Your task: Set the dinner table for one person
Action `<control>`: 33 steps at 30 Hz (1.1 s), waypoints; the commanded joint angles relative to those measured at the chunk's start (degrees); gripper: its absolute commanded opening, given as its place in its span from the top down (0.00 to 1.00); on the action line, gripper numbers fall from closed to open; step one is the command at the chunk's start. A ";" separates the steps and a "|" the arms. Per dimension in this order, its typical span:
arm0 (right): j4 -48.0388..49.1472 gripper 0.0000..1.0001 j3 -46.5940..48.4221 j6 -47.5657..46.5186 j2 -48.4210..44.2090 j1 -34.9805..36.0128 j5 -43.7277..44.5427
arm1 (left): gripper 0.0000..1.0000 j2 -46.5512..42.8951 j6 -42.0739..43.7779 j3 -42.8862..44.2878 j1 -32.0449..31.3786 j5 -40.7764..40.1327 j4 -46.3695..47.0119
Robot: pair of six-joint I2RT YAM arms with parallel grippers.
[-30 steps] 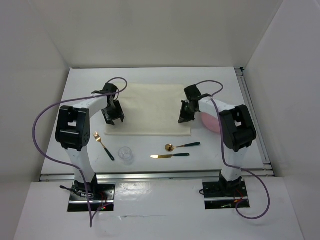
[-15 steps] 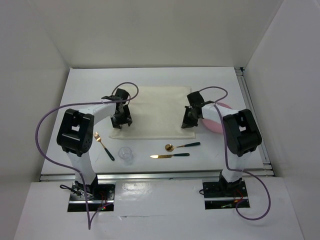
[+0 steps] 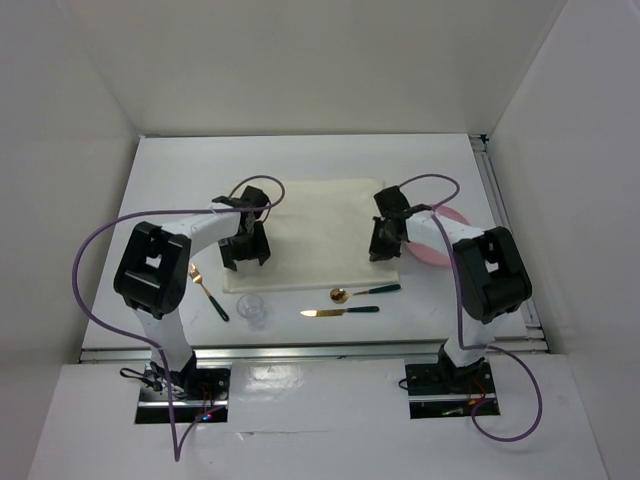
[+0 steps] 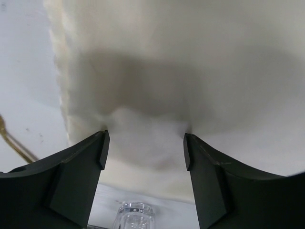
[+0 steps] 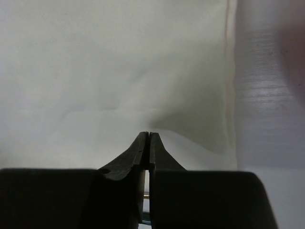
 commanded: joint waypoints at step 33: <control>-1.15 0.25 -13.62 16.54 -18.08 -29.37 6.70 | 0.00 -8.64 1.10 13.86 -4.43 -10.49 -10.28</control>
